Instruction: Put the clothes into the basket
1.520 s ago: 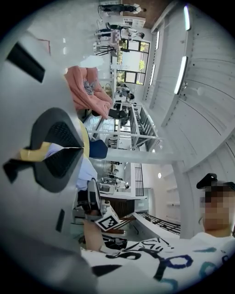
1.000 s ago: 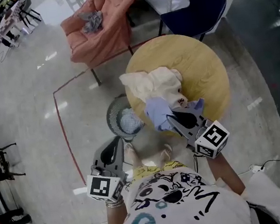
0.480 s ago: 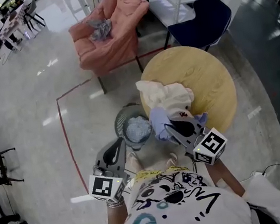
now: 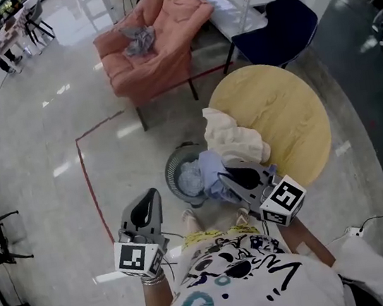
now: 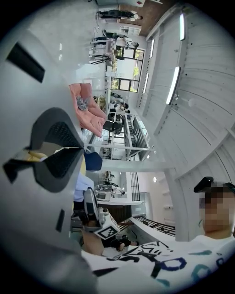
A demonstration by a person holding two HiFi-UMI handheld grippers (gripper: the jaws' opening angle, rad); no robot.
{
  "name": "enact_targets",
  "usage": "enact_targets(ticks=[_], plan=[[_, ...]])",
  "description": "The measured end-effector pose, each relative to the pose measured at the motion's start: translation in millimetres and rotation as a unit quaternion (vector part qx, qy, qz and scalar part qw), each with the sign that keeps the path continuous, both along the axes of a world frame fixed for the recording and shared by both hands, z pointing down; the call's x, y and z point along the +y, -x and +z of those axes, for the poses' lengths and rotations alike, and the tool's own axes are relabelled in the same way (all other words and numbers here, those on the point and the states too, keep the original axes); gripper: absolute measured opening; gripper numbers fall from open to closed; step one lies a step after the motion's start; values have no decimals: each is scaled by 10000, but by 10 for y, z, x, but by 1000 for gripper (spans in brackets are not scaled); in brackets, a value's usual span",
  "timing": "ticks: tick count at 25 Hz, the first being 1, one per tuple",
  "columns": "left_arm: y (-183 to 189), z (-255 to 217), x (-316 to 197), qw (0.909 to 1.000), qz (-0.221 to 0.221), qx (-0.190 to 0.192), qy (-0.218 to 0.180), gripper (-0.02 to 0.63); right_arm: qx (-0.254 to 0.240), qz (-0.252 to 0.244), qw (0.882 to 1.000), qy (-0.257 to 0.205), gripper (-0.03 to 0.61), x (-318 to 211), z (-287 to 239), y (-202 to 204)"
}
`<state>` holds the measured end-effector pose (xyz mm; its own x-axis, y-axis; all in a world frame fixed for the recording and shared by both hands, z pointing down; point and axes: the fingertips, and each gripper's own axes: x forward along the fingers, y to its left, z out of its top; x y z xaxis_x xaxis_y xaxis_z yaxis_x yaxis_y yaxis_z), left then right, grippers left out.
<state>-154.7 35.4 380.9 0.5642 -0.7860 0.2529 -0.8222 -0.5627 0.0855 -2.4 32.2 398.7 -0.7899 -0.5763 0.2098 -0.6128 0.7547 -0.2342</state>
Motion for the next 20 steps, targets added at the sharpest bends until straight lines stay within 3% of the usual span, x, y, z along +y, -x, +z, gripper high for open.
enact_targets(ticks=[15, 20], plan=[[1076, 133, -219, 9998, 120, -28, 154, 17, -67, -35, 10000, 54, 52, -209, 124, 1166], [1281, 145, -230, 9997, -99, -40, 198, 17, -70, -210, 9996, 191, 52, -166, 195, 1365]])
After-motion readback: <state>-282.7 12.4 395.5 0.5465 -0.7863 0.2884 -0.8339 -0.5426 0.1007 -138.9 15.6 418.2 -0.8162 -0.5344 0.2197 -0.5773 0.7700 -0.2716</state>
